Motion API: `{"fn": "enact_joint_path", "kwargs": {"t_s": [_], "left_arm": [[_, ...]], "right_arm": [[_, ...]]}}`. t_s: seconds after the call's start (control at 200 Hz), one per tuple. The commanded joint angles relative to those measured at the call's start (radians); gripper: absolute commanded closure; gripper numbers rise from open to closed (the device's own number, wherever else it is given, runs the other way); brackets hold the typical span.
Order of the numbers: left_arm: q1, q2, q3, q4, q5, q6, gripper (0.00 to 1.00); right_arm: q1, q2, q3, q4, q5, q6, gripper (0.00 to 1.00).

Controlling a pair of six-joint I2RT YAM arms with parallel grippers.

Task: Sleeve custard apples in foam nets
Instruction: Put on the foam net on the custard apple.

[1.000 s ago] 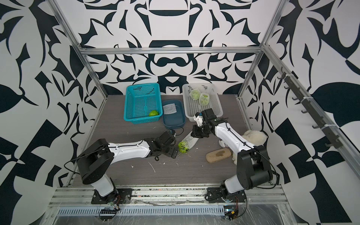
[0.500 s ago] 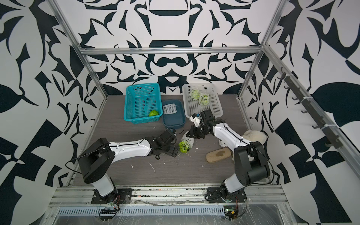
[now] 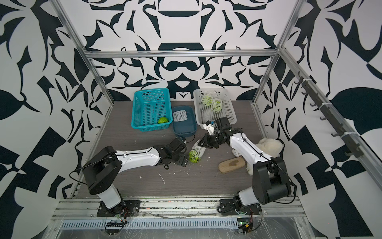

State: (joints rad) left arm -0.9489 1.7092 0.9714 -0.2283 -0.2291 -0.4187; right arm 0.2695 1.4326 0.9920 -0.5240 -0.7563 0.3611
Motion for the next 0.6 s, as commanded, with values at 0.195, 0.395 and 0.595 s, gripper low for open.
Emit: {"fn": "enact_joint_path", "kwargs": {"t_s": [0.195, 0.395, 0.595], "left_arm": [[0.035, -0.113, -0.078, -0.040, -0.034, -0.005, 0.00], [0.061, -0.156, -0.110, -0.028, -0.033, -0.015, 0.00], [0.067, -0.169, -0.118, -0.022, -0.031, -0.015, 0.00]], "right_arm": [[0.023, -0.042, -0.014, 0.004, 0.020, 0.047, 1.00], [0.080, -0.025, -0.005, -0.013, 0.096, 0.049, 1.00], [0.159, 0.023, 0.073, -0.064, 0.189, 0.021, 1.00]]}}
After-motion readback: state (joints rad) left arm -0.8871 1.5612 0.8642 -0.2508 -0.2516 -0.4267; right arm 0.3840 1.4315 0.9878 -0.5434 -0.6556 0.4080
